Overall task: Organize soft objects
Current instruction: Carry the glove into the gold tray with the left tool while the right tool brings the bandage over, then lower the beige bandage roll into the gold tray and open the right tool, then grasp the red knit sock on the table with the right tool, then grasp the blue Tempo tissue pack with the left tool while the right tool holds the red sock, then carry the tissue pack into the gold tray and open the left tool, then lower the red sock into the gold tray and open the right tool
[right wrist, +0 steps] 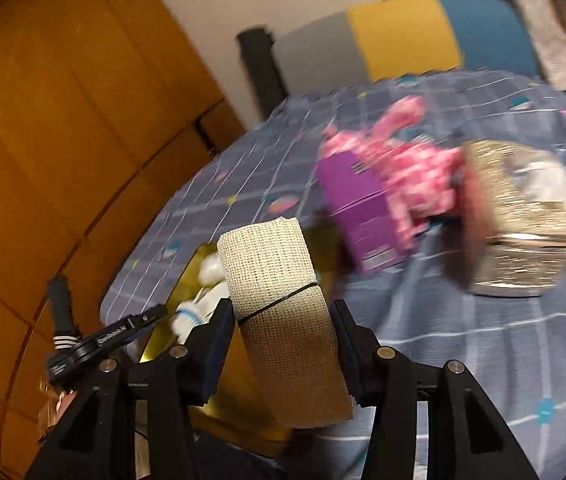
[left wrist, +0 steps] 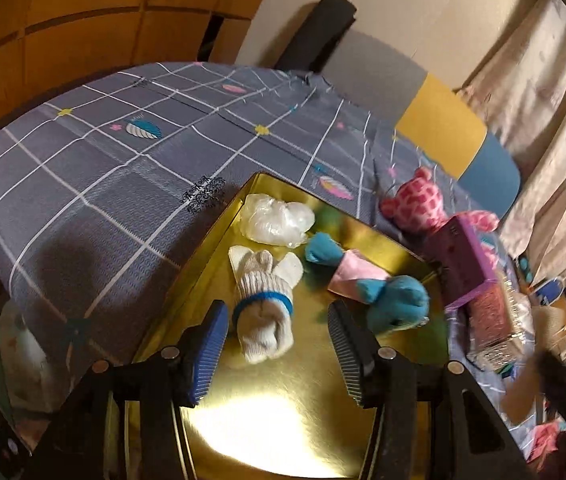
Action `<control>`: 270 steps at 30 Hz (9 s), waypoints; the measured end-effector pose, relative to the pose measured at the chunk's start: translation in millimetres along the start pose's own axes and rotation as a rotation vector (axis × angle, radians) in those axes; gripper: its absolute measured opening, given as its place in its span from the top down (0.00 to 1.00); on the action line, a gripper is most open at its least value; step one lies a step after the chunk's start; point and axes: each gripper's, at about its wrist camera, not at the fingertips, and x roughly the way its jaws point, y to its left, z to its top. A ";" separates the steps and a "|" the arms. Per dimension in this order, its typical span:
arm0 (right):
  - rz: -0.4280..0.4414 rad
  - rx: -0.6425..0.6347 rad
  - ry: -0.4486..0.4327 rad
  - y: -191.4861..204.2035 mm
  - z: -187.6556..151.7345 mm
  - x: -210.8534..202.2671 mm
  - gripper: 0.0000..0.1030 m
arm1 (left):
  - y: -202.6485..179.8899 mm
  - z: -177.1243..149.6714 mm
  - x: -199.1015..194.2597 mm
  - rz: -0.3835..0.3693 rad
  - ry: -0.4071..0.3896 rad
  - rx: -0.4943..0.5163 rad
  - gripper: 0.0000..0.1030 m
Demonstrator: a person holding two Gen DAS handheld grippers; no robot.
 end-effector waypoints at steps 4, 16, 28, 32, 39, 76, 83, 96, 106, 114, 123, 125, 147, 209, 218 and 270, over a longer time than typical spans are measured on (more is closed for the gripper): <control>0.008 -0.012 0.131 29.7 -9.4 54.7 0.52 | 0.2 -9.3 -19.3 -0.003 -0.030 -0.013 0.49; -0.038 -0.031 0.316 66.2 -17.2 168.9 0.52 | 11.5 -24.6 -29.6 0.006 -0.012 -0.029 0.49; -0.097 -0.034 0.325 78.1 -0.9 220.8 0.46 | 17.4 -24.5 -32.3 0.015 -0.014 -0.048 0.49; -0.102 -0.031 0.314 76.9 1.8 217.2 0.43 | 18.3 -24.6 -31.5 0.007 -0.008 -0.056 0.49; -0.063 -0.073 0.263 81.5 -4.4 176.5 0.42 | 13.9 -27.0 -29.8 -0.003 -0.002 -0.048 0.49; -0.565 0.471 -0.055 -221.9 -82.3 -93.9 0.37 | -127.2 -82.1 -24.8 -0.215 0.093 0.336 0.49; -0.654 0.544 -0.119 -261.9 -85.1 -128.6 0.37 | -162.5 -96.5 -26.1 -0.286 0.125 0.442 0.49; -0.767 0.475 -0.077 -348.5 -38.1 -123.3 0.37 | -187.1 -109.3 -21.5 -0.291 0.163 0.497 0.49; -0.618 0.526 -0.001 -411.8 -21.7 -107.5 0.51 | -214.0 -118.1 -13.1 -0.278 0.190 0.540 0.49; -0.524 0.487 0.014 -407.0 -9.6 -117.9 0.87 | -262.5 -129.2 -2.0 -0.333 0.231 0.607 0.49; -0.448 0.635 -0.164 -437.6 -25.0 -169.6 0.87 | -353.7 -161.1 28.2 -0.417 0.303 0.725 0.49; -0.399 0.677 -0.195 -442.7 -26.8 -173.6 0.87 | -379.6 -172.1 37.2 -0.434 0.307 0.769 0.49; -0.546 0.555 -0.264 -428.0 -9.9 -189.0 0.87 | -576.4 -264.2 205.7 -0.336 0.466 1.083 0.43; -0.663 0.610 -0.319 -433.7 -25.2 -205.9 0.87 | -99.0 -55.9 53.5 -0.033 0.207 0.131 0.48; -0.654 0.604 -0.319 -432.5 -24.8 -204.3 0.87 | -97.1 -53.1 79.0 0.048 0.291 0.112 0.47; -0.034 0.151 0.176 -14.2 -22.7 106.3 0.87 | -45.1 -53.6 -37.3 -0.116 -0.047 0.155 0.41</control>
